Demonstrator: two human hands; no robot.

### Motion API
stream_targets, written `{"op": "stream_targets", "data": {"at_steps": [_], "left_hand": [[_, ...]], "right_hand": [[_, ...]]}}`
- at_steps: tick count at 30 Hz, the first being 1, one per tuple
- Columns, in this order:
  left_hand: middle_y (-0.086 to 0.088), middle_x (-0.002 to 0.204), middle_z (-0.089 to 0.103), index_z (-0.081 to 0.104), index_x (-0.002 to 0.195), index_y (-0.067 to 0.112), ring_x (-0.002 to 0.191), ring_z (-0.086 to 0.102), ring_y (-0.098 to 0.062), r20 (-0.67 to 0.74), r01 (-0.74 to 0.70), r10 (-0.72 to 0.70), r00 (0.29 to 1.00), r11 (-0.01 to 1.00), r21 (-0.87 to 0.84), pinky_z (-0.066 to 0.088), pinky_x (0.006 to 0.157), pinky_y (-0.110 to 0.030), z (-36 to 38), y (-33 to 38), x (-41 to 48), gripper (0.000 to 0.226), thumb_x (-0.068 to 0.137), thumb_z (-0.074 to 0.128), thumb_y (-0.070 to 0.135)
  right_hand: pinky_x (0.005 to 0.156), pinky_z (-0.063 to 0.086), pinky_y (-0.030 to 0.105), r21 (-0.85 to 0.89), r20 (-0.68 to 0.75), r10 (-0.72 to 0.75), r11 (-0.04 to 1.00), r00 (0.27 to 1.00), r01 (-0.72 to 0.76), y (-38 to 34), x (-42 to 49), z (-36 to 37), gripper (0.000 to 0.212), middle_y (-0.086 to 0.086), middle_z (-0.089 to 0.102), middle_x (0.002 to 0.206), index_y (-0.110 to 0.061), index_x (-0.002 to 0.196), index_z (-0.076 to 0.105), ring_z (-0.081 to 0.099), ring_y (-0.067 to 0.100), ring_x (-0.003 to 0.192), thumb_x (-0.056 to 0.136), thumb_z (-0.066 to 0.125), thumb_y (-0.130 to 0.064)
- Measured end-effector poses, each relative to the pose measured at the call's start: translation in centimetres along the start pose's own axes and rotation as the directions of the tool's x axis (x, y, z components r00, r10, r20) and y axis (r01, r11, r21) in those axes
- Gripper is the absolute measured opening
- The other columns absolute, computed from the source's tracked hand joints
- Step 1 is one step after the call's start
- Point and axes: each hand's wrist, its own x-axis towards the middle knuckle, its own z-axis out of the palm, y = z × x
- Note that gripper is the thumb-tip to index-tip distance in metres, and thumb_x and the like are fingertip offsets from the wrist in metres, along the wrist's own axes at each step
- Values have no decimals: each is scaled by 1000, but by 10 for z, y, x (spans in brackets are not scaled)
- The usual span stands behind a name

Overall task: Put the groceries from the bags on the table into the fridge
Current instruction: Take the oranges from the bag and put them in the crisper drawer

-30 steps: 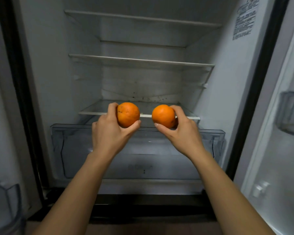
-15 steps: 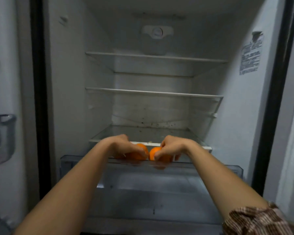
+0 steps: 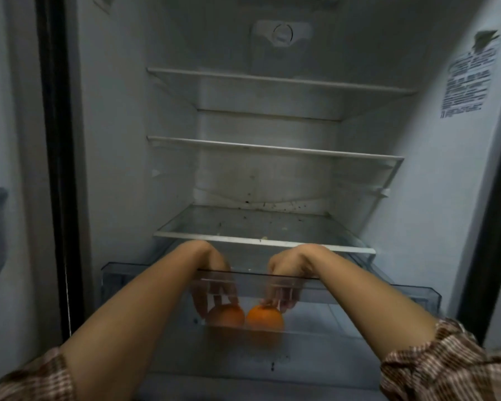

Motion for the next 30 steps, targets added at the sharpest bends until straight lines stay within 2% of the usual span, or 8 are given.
{"op": "stream_targets", "data": {"at_steps": [2,4,6,10,14,17,22,30], "left_hand": [[-10,121,58,56,128,9,114,58,-36,16,3,-3,1000,1000,-15,50,87,-41,1,1,-2,42,87,65,12],[-10,112,63,61,119,10,96,63,-32,-64,-18,14,998,998,-63,53,76,-39,5,5,2,27,92,59,13],[-8,100,70,70,96,12,80,65,-25,-281,-96,71,957,993,-74,53,69,-33,2,5,8,15,89,63,24],[-4,77,65,68,84,12,65,59,-20,-684,-384,127,718,892,-237,46,57,-24,-4,3,9,14,86,61,24],[-9,90,71,74,94,14,85,65,-25,-907,-369,93,410,927,-72,51,74,-31,12,1,-11,20,83,62,26],[-7,96,71,72,97,17,91,64,-26,-948,-366,84,308,930,-37,54,77,-36,39,0,-38,22,84,58,28],[-8,107,69,70,102,19,100,62,-30,-983,-321,80,163,947,24,50,79,-36,101,-10,-95,24,86,55,28],[-9,116,61,62,113,16,112,53,-29,-991,-118,130,28,985,126,44,84,-37,236,-53,-188,29,90,53,30]], "right_hand": [[76,58,36,35,8,-33,999,999,32,0,-4,0,29,14,69,94,5,113,65,68,25,79,91,64,-13],[79,56,39,41,-31,-47,998,998,49,0,-9,1,25,11,69,93,2,112,65,67,25,82,93,60,-13],[79,56,40,88,-134,-78,992,988,91,-1,-15,1,21,14,70,92,3,106,66,67,26,82,93,58,-12],[64,53,27,122,-458,-149,966,876,229,-3,-28,-2,21,6,68,89,-6,105,67,62,16,74,92,60,-20],[67,53,30,49,-669,-200,949,716,311,0,-49,15,13,6,70,90,-14,95,71,66,19,76,88,65,-23],[84,54,38,-73,-775,-239,953,585,293,-1,-72,33,18,5,72,94,-17,96,74,66,20,88,85,68,-29],[86,52,37,-151,-869,-284,932,405,330,-9,-112,85,27,1,68,106,-18,108,68,62,18,97,86,63,-34],[91,48,37,-314,-830,-463,850,312,423,-41,-160,207,35,7,64,117,-14,116,62,60,26,106,85,63,-32]]}}
